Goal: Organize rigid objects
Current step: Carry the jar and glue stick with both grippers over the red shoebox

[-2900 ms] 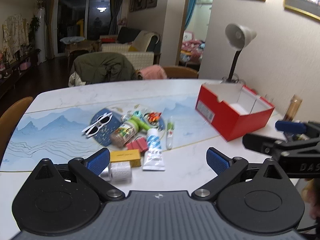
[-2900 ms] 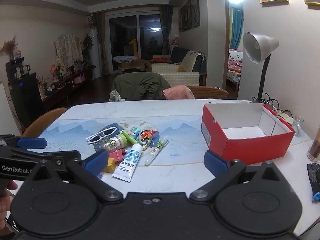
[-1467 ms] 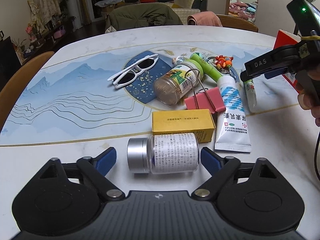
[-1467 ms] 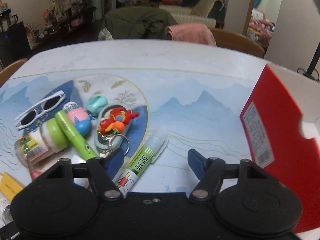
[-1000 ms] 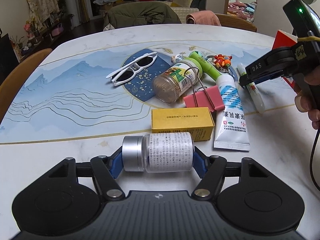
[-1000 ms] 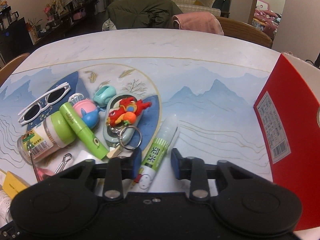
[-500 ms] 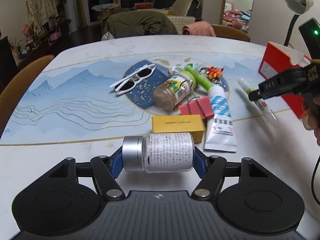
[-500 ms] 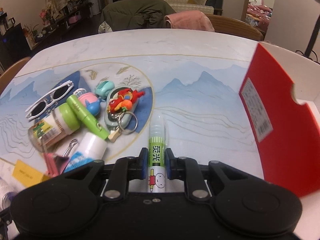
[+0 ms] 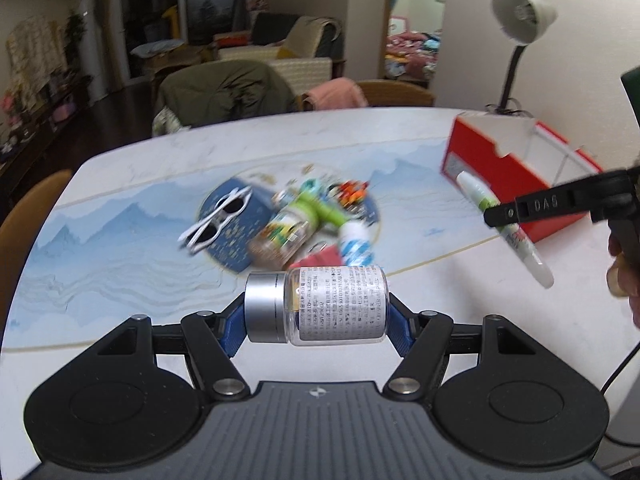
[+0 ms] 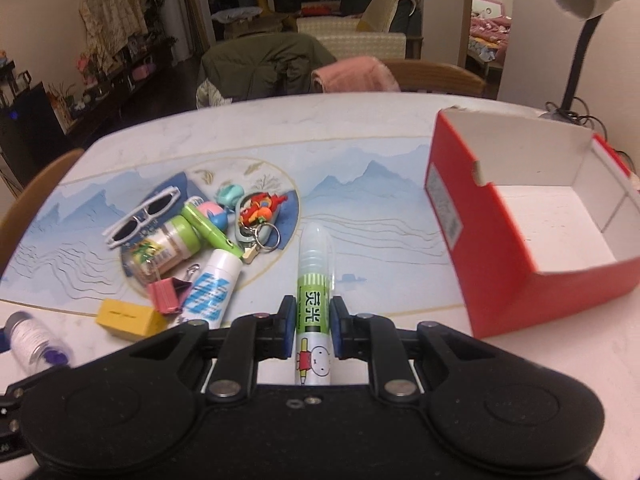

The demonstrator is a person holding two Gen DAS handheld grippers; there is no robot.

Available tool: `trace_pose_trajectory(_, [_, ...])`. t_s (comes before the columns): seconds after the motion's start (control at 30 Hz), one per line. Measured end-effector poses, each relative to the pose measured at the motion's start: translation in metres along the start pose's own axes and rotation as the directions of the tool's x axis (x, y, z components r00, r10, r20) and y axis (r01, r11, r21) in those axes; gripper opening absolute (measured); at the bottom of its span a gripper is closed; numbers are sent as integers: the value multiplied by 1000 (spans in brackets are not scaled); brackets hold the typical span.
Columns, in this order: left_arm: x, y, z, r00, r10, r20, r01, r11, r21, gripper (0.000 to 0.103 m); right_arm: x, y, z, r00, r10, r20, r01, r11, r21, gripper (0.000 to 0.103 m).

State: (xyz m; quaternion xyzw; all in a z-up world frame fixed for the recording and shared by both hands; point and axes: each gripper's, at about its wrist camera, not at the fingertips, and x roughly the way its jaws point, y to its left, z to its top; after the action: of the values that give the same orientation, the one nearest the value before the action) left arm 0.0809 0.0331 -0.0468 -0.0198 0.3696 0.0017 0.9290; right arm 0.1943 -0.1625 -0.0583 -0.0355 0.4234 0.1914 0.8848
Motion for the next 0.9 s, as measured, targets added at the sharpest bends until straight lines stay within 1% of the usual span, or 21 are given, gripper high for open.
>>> trace_pose_trajectory(0.13, [-12,-14,22,998,-50,33,49,998,32,68,-27,-5,0,1000,1,19,-1,1000,11,17])
trace_pose_trajectory(0.23, [-17,-28,38,995,-77,61,72,995,71,68,-43,-13,5,999,-1,37,0,1000,23,17])
trace_pose_trajectory(0.43, [-11,-62,68,988,-125,91,113,986,125,68,-65,-44,19,996,-31,82,25,998,65,17])
trace_pose_trajectory(0.53, [0,-87,84,984,-146,98,131,981,146,68,-70,-68,26,995,-45,93,36,995,89,17])
trace_pose_trajectory(0.7, [26,-133,109,979,-186,83,171,972,162,68,-72,-114,36,992,-76,99,64,991,117,17])
trace_pose_trajectory(0.9, [64,-184,136,979,-194,58,181,966,183,68,-60,-174,53,991,-98,91,87,989,123,17])
